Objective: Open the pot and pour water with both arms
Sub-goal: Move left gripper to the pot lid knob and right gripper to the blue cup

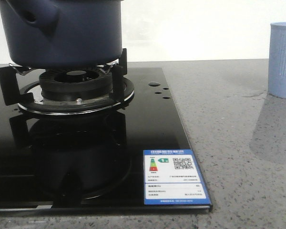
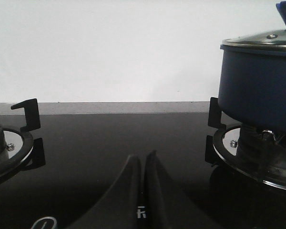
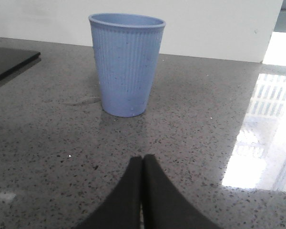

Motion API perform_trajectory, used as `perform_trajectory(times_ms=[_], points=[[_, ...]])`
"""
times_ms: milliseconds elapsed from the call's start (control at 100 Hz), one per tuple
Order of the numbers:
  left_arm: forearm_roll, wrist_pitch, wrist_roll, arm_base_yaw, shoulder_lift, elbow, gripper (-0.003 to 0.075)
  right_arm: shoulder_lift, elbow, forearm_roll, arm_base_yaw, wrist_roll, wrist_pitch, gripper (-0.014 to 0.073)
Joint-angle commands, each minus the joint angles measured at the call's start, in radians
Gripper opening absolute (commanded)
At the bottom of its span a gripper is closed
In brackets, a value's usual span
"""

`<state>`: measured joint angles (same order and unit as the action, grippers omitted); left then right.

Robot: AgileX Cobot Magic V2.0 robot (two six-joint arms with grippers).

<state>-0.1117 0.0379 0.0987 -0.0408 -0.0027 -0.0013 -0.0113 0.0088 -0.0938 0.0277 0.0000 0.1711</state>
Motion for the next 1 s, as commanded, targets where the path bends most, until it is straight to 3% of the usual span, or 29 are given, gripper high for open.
perform_trajectory(times_ms=[0,180,400,650,760,990], points=[[-0.009,-0.077,-0.009,-0.006,-0.024,0.014,-0.0016,-0.017,0.018,0.010,-0.004,-0.009,-0.084,-0.0067],[-0.009,-0.079,-0.009,-0.006,-0.024,0.014,-0.0016,-0.017,0.018,0.012,-0.004,-0.009,-0.116,-0.0067],[-0.015,-0.079,-0.009,-0.006,-0.024,0.014,-0.0016,-0.017,0.018,0.126,-0.004,-0.009,-0.140,-0.0067],[-0.090,-0.079,-0.009,-0.006,-0.024,0.014,-0.0016,-0.017,0.018,0.164,-0.004,-0.009,-0.195,-0.0067],[-0.208,-0.079,-0.009,-0.006,-0.024,0.014,-0.0016,-0.017,0.018,0.246,-0.004,-0.007,-0.218,-0.0067],[-0.567,-0.141,-0.010,-0.006,-0.024,0.012,-0.0016,-0.017,0.016,0.557,-0.004,0.016,-0.220,-0.0067]])
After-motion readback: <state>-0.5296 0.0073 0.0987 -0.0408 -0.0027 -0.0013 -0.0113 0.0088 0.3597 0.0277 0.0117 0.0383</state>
